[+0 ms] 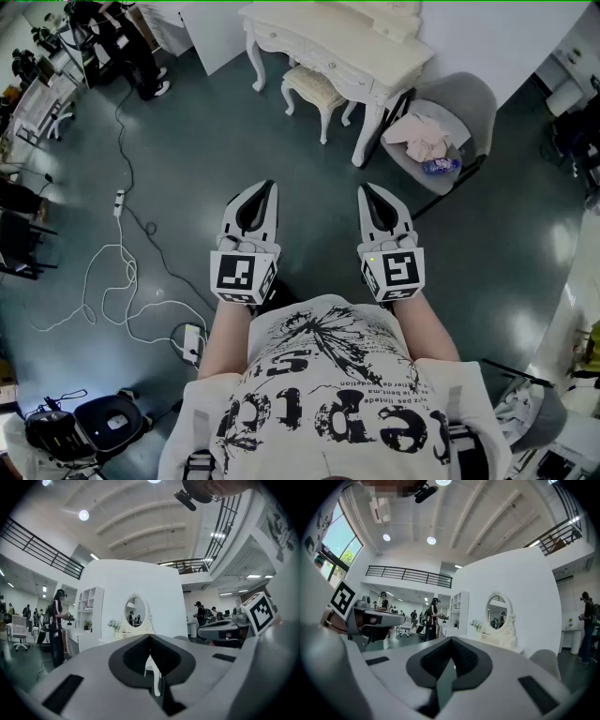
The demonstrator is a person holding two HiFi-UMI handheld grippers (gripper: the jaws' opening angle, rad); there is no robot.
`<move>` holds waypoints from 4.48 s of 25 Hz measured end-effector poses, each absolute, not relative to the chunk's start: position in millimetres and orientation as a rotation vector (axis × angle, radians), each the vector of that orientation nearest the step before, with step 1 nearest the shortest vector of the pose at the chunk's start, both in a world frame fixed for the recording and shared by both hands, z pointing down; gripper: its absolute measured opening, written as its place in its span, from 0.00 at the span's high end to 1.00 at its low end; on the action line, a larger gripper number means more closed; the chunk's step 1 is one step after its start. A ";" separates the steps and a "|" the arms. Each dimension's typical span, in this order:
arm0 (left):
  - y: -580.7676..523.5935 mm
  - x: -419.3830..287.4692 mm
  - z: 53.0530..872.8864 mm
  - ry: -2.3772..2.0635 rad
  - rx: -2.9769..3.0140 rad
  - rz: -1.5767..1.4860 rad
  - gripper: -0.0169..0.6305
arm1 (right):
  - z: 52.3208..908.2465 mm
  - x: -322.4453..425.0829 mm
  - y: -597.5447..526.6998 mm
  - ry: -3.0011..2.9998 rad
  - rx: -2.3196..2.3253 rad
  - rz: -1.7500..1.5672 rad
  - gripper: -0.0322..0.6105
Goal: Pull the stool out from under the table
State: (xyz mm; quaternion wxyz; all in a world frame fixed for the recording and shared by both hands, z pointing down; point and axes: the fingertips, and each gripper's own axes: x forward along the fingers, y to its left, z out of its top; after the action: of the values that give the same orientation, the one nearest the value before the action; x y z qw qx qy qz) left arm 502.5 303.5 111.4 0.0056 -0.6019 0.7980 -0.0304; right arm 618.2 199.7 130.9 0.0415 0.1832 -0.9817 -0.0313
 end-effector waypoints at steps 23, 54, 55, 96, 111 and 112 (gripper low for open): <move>292.5 354.0 154.3 2.593 -1.958 -0.052 0.95 | 175.2 476.8 179.8 -2.850 0.633 -0.141 0.93; 7.4 -5.6 173.3 2.536 -2.074 -0.169 0.95 | 208.6 153.3 -127.5 -2.778 0.815 0.053 0.93; -6.9 -9.6 176.2 2.530 -2.098 -0.173 0.95 | 210.8 150.3 -139.2 -2.765 0.828 0.063 0.93; -213.9 -103.9 719.5 1.875 -3.057 -0.563 0.95 | 816.3 105.2 -256.3 -2.071 1.320 0.520 0.92; -233.6 -105.2 808.6 1.813 -3.040 -0.604 0.95 | 906.5 124.5 -347.5 -1.956 1.482 0.504 0.46; -235.4 -107.5 811.7 1.820 -3.041 -0.613 0.95 | 911.7 123.7 -350.8 -1.946 1.477 0.506 0.46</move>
State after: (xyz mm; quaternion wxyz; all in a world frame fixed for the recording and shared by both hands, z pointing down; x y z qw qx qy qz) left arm -107.5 -235.4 811.7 -0.2255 -0.8237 0.4931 -0.1660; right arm 123.7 -350.8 911.7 0.3177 0.5612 -0.7397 0.1921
